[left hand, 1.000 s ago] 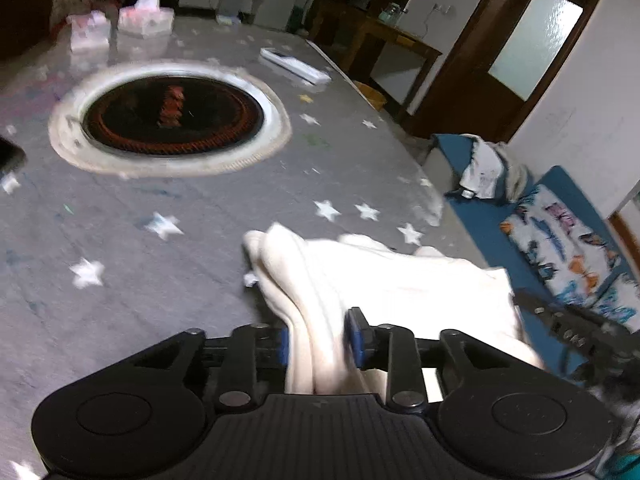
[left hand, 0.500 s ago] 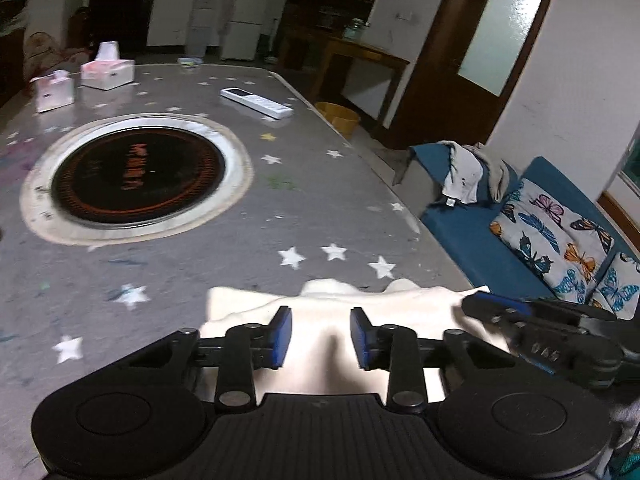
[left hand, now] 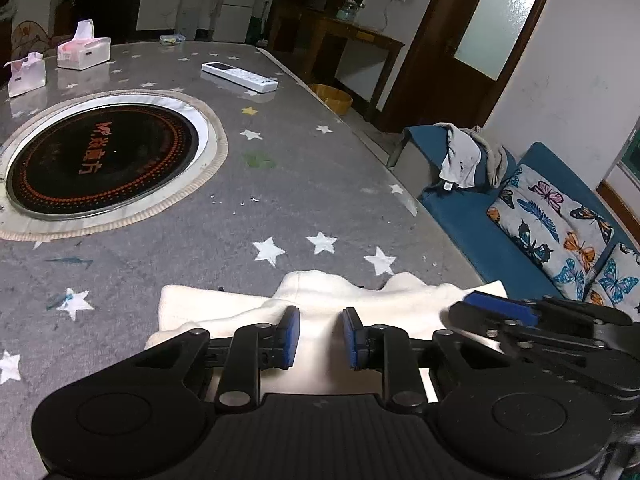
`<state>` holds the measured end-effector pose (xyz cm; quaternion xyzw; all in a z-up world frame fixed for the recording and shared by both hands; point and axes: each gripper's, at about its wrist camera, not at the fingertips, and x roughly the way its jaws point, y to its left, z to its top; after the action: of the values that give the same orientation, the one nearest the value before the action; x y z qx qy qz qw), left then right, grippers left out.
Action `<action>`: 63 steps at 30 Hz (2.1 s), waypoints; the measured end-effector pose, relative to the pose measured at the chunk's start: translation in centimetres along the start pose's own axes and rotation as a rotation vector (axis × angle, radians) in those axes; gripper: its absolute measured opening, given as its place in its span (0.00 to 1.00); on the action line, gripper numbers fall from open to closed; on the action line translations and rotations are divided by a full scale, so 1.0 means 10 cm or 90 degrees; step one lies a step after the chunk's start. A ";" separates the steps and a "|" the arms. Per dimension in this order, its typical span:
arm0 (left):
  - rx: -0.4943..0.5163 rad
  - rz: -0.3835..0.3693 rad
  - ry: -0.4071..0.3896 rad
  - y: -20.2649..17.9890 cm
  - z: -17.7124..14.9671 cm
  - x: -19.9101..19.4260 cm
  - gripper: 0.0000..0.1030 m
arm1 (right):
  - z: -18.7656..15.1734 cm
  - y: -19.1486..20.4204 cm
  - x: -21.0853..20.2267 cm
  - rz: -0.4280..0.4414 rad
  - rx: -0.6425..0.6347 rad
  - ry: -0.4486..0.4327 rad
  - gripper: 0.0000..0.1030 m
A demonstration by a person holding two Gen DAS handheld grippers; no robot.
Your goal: Fold clothes
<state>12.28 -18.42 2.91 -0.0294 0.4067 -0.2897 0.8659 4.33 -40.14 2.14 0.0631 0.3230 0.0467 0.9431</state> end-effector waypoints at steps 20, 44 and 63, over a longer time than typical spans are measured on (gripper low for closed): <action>0.043 -0.043 -0.011 -0.21 -0.67 -0.57 0.29 | -0.60 0.01 -0.74 0.009 -0.004 -0.007 0.23; 0.031 0.020 -0.036 -0.06 -0.84 -0.81 0.41 | -0.56 0.57 -0.71 0.037 -0.069 -0.017 0.33; 0.037 0.029 -0.040 -0.17 -0.89 -0.93 0.64 | -0.67 0.78 -0.69 0.032 -0.093 0.000 0.54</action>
<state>0.38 -13.26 3.87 -0.0038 0.3712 -0.2802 0.8853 -5.60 -32.74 2.28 0.0022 0.3170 0.0940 0.9438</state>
